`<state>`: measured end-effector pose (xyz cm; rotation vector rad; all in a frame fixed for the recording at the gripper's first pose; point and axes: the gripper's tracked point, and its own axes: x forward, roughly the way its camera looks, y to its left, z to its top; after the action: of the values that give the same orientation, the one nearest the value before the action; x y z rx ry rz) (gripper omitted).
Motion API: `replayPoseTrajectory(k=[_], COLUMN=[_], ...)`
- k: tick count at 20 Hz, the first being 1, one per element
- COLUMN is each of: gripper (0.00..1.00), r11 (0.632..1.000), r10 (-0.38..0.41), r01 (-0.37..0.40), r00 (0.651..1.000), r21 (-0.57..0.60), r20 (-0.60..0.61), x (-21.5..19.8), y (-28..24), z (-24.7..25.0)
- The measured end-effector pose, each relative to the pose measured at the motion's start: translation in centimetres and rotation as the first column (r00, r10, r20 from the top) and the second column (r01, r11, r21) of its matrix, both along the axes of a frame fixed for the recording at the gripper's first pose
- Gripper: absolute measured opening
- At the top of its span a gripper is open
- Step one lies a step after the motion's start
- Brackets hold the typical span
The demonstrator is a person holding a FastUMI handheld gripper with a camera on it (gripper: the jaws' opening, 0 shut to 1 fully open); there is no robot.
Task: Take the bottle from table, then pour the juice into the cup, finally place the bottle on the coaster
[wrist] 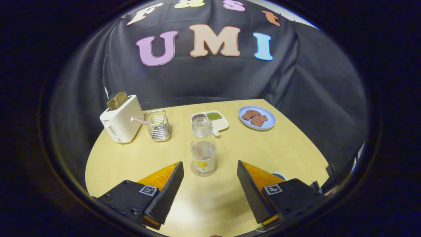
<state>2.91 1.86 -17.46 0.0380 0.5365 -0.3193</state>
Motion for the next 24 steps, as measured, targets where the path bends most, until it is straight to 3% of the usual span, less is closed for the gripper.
replayPoseTrajectory(k=[5,12,17,24], gripper=[1.0,1.0,1.0,1.0], r11=[0.997,0.974,0.975,0.983], r10=[0.072,0.225,0.22,0.182], r01=[-0.074,-0.21,-0.212,-0.176], r00=[0.991,0.948,0.93,0.931], r21=[0.008,-0.088,-0.059,-0.047], r20=[0.108,0.225,0.294,0.316], x=[0.2,0.6,0.4,0.3], y=[-0.4,-0.9,-1.8,-5.1], z=[5.5,12.3,15.4,16.3])
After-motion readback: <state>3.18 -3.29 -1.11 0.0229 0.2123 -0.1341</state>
